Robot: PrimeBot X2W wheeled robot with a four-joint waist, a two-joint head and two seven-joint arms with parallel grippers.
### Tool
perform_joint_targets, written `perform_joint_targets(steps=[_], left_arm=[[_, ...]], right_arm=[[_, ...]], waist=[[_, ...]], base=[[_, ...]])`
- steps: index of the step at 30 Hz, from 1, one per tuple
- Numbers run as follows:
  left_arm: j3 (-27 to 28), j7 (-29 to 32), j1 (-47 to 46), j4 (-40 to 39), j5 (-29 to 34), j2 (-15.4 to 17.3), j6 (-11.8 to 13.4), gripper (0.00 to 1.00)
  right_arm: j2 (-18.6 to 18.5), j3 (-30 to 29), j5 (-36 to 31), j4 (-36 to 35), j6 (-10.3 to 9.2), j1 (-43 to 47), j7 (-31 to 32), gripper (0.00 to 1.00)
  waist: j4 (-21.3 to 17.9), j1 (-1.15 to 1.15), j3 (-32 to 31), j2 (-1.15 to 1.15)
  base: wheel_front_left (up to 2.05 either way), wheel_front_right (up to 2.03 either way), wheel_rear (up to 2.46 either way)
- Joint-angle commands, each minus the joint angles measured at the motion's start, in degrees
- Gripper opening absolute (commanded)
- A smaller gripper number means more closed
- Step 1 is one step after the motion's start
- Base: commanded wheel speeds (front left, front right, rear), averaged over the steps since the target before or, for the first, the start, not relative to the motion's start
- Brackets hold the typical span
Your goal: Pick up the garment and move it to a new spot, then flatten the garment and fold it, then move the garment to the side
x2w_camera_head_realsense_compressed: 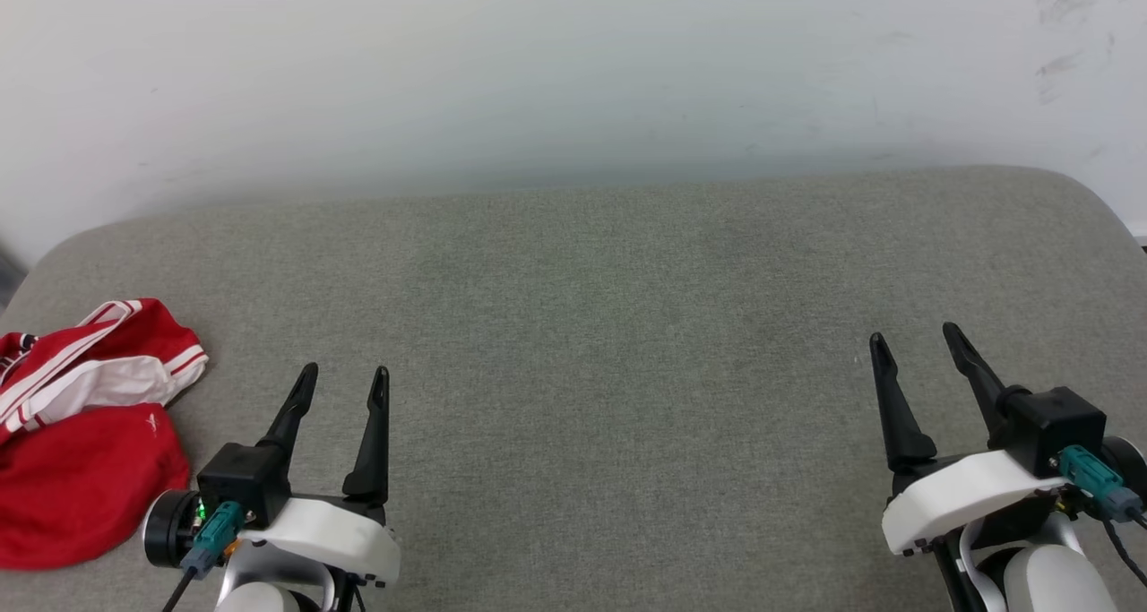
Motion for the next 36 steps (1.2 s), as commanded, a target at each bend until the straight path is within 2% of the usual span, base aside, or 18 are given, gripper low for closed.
perform_joint_targets(steps=[1, 8, 14, 36], left_arm=[[0.16, -0.44, -0.76, 0.16, -0.33, -0.06, 0.01, 1.0], [0.28, -0.43, -0.78, 0.52, -0.77, -0.04, 0.01, 1.0], [1.28, -0.32, -1.2, 0.36, -0.15, -0.29, 0.01, 1.0], [6.06, -0.31, -0.37, -0.81, 1.07, -0.18, 0.03, 1.0]], right_arm=[[0.19, -0.04, -0.15, -0.04, -0.01, 0.11, -0.25, 1.0], [0.19, -0.23, -0.06, -0.22, -0.01, -0.18, -0.33, 1.0], [0.19, 0.64, -0.5, -1.45, 0.0, -0.51, -0.46, 1.0], [0.15, 6.21, -1.1, -4.38, -0.01, -1.32, 0.75, 1.0]], waist=[[0.14, 0.0, 0.0, 0.0], [1.8, 0.0, -0.05, 0.0], [4.95, 0.0, -0.01, 0.0], [23.21, 0.0, 0.85, 0.0]], base=[[0.0, 0.0, 0.0], [0.0, 0.0, 0.0], [0.0, 0.0, 0.0], [0.0, 0.0, 0.0]])
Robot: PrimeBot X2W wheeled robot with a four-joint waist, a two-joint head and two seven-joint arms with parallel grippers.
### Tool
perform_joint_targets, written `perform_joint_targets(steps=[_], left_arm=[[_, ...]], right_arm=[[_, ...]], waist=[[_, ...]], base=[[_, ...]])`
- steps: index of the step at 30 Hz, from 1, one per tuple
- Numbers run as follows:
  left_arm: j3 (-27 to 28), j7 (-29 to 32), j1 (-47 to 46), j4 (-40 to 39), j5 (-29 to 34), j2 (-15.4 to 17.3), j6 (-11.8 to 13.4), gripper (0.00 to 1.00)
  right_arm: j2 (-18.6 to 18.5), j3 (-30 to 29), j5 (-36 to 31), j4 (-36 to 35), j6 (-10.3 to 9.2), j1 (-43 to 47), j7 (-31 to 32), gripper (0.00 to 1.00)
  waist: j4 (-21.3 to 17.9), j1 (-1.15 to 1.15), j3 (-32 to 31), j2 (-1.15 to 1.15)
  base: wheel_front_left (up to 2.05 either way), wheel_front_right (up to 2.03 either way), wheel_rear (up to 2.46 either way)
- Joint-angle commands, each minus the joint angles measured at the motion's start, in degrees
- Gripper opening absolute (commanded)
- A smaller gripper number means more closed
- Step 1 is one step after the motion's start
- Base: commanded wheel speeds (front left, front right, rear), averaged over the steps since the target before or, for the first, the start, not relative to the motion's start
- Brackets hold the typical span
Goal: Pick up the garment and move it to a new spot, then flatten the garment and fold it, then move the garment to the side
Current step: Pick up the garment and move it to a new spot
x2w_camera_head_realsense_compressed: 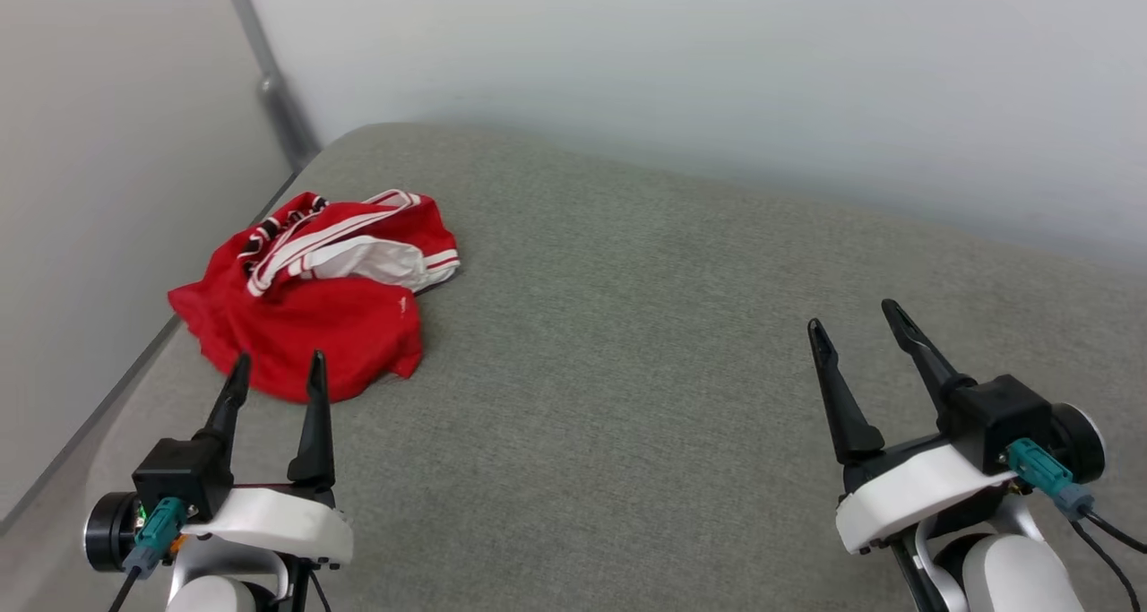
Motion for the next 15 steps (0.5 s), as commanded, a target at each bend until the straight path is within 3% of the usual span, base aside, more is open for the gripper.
perform_joint_targets(steps=[1, 15], left_arm=[[0.09, -0.15, 0.42, -0.22, 0.27, -0.05, 0.03, 1.0], [1.64, -0.15, 1.13, 0.01, 0.28, 0.26, 0.03, 1.0]], right_arm=[[0.1, 0.06, 0.14, -0.26, -0.02, -0.57, 0.02, 1.0], [0.1, 1.5, 0.97, -0.91, -0.02, -0.81, 0.61, 1.0]], waist=[[1.72, 0.0, 0.31, 0.0], [7.14, 0.0, 0.4, 0.0]], base=[[0.0, 0.0, 0.0], [0.0, 0.0, 0.0]])
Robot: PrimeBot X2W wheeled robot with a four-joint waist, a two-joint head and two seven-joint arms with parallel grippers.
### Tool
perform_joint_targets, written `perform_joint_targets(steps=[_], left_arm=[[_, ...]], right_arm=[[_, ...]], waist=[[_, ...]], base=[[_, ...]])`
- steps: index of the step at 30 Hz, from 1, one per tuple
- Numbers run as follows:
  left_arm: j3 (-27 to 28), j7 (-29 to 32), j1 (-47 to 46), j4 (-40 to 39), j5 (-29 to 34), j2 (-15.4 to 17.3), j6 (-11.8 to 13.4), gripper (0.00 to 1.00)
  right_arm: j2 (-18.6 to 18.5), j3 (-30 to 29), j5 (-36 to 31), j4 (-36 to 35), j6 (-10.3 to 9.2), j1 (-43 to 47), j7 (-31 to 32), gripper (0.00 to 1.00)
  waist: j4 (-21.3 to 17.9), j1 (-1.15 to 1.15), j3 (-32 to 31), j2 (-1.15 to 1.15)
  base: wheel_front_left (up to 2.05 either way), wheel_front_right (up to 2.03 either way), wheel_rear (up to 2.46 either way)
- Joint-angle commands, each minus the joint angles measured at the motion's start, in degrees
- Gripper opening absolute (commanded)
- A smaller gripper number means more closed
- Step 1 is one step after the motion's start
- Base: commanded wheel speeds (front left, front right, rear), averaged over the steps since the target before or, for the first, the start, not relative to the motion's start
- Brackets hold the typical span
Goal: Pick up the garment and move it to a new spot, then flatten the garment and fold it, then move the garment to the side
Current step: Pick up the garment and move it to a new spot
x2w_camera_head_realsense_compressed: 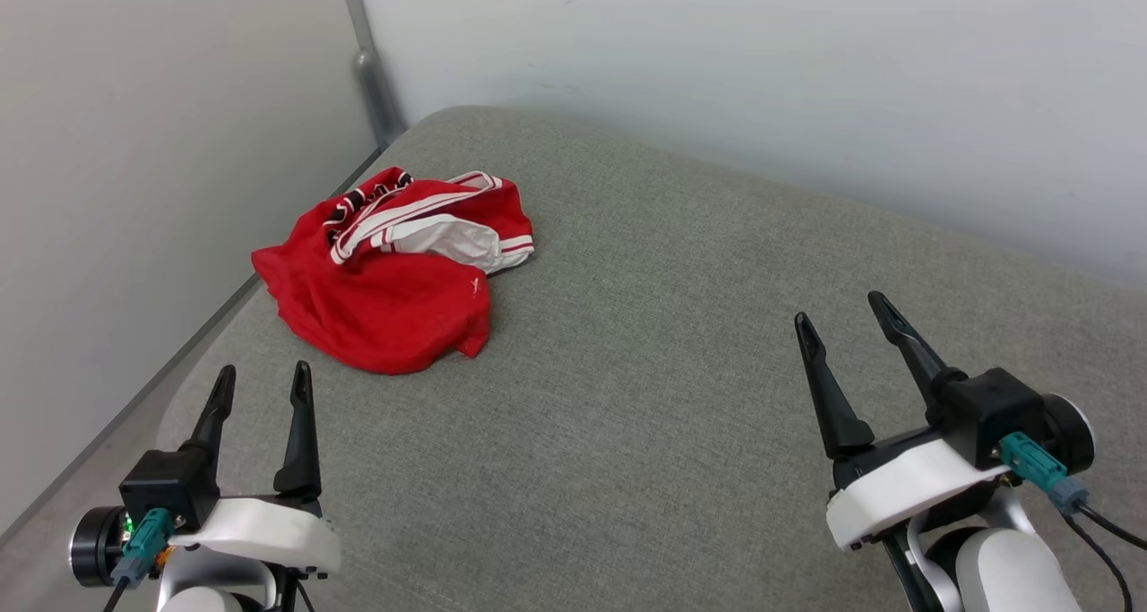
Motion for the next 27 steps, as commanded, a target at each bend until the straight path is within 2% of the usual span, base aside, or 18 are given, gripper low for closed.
perform_joint_targets(steps=[1, 8, 14, 21, 27], left_arm=[[0.02, -0.15, 0.1, -0.01, -0.07, 0.08, 0.02, 1.0], [-2.08, -0.15, -4.88, 1.62, -1.78, 1.1, 0.02, 1.0], [-3.87, 1.2, -13.48, 6.95, -4.53, 4.86, 0.03, 1.0], [-6.36, 13.08, -25.55, 13.13, -11.11, 11.64, 0.03, 1.0], [-8.59, 26.27, -33.36, 18.66, -16.57, 18.28, 0.03, 1.0]], right_arm=[[0.1, 0.05, 0.32, -0.22, -0.02, -0.11, 0.01, 1.0], [0.1, -0.3, 0.65, -1.08, -0.02, -1.55, 0.76, 1.0], [0.08, 0.25, -0.27, -2.3, -0.02, -3.7, 1.53, 1.0], [0.06, 0.33, -0.52, -4.14, -0.02, -6.98, 1.81, 1.0], [0.05, 0.07, -0.33, -5.22, -0.02, -9.69, 1.0, 1.0]], waist=[[0.07, 0.0, 0.06, 0.0], [-0.83, 0.0, 2.37, 0.0], [-3.84, 0.0, 6.51, 0.0], [-8.73, 0.0, 13.5, 0.0], [-12.77, 0.0, 20.06, 0.0]], base=[[0.0, 0.0, 0.0], [0.0, 0.0, 0.0], [0.0, 0.0, 0.0], [0.0, 0.0, 0.0], [0.0, 0.0, 0.0]])
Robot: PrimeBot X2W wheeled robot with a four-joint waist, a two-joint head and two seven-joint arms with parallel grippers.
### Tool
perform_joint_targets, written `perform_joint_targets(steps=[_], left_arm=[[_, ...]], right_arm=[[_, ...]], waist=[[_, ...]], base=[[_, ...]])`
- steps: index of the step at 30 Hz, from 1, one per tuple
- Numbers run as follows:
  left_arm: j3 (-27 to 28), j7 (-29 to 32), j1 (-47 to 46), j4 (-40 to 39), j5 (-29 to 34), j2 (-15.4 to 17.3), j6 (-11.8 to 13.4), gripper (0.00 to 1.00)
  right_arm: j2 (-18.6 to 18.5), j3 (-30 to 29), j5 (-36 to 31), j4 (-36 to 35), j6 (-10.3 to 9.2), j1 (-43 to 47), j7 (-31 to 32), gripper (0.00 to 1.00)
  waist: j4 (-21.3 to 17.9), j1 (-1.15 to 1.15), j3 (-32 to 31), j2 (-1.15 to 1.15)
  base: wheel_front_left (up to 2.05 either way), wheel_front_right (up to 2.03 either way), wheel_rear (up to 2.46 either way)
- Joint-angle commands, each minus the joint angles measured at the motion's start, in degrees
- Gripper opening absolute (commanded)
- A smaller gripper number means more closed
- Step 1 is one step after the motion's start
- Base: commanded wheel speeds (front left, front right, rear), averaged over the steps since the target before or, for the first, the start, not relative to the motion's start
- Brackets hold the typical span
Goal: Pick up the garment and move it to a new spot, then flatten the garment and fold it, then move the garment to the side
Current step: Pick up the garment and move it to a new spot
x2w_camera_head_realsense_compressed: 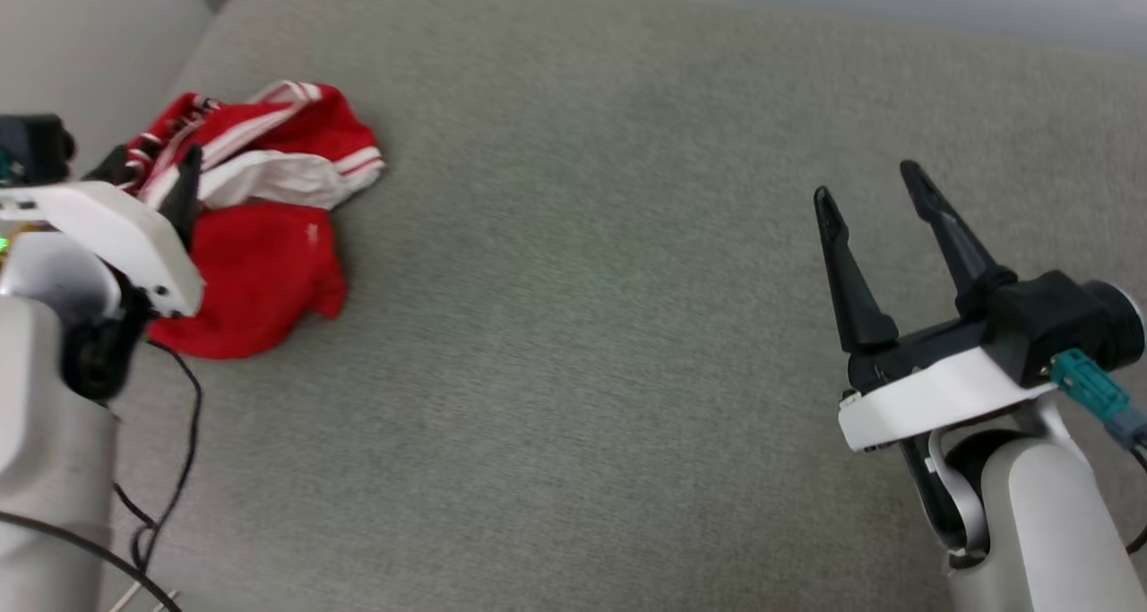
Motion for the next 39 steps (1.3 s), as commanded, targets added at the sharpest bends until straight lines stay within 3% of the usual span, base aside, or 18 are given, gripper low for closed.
perform_joint_targets(steps=[1, 6, 11, 14, 19, 20, 21, 22, 23, 29, 39], left_arm=[[-0.37, 1.45, -1.48, 0.59, -0.81, 0.73, 0.04, 1.0], [-3.15, 11.99, -4.49, 5.03, -4.31, 6.14, 0.04, 1.0], [-4.7, 18.45, -6.21, 9.34, -7.09, 9.82, 0.04, 1.0], [-4.29, 20.49, -6.96, 12.72, -8.28, 10.87, 0.25, 1.0], [-3.28, 23.99, -6.01, 19.38, -10.2, 9.73, 2.58, 1.0], [-3.33, 24.45, -5.63, 20.35, -10.37, 9.46, 2.71, 0.7], [-3.39, 24.6, -5.41, 21.06, -10.47, 9.25, 2.85, 0.3], [-3.35, 24.53, -5.27, 21.6, -10.75, 8.94, 2.94, 0.0], [-3.45, 24.31, -5.19, 21.83, -10.83, 8.69, 2.88, 0.0], [-3.28, 9.73, -8.1, 18.64, -7.5, 10.38, 3.78, 0.0], [-4.84, -10.51, -11.12, 14.92, -3.04, 7.55, 5.38, 0.0]], right_arm=[[0.0, -0.07, 0.45, -0.14, -0.02, -1.29, -0.4, 1.0], [0.0, -0.39, 1.36, 0.45, -0.02, -2.84, -1.66, 1.0], [0.01, -0.31, 1.82, 1.32, -0.02, -4.48, -2.78, 1.0], [0.0, -0.05, 2.62, 1.84, -0.02, -5.31, -3.33, 1.0], [0.0, 0.35, 3.91, 2.88, -0.02, -5.96, -4.28, 1.0], [0.01, 0.26, 4.03, 3.06, -0.02, -6.03, -4.53, 1.0], [0.01, 0.09, 4.04, 3.17, -0.02, -6.05, -4.71, 1.0], [0.01, -0.11, 4.01, 3.33, -0.02, -5.95, -4.61, 1.0], [0.01, -0.31, 4.03, 3.48, -0.02, -5.76, -4.68, 1.0], [0.0, -1.22, 3.55, 3.95, -0.02, -4.31, -4.72, 1.0], [0.0, -3.48, 3.97, 4.28, -0.02, 0.12, -4.32, 1.0]], waist=[[-3.75, -0.01, 4.31, 0.0], [-6.43, -0.01, 8.49, 0.0], [-8.25, -0.01, 11.6, 0.0], [-9.09, -0.01, 12.7, 0.0], [-10.13, -0.01, 12.86, 0.0], [-10.25, -0.01, 12.65, 0.0], [-10.28, -0.01, 12.4, 0.0], [-10.21, -0.01, 12.13, 0.0], [-10.09, -0.01, 11.81, 0.0], [-8.66, -0.01, 7.58, 0.0], [-5.69, -0.01, -1.59, 0.0]], base=[[0.0, 0.0, 0.0], [0.0, 0.0, 0.0], [0.0, 0.0, 0.0], [0.0, 0.0, 0.0], [0.0, 0.0, 0.0], [0.0, 0.0, 0.0], [0.0, 0.0, 0.0], [0.0, 0.0, 0.0], [0.0, 0.0, 0.0], [0.0, 0.0, 0.0], [0.0, 0.0, 0.0]])
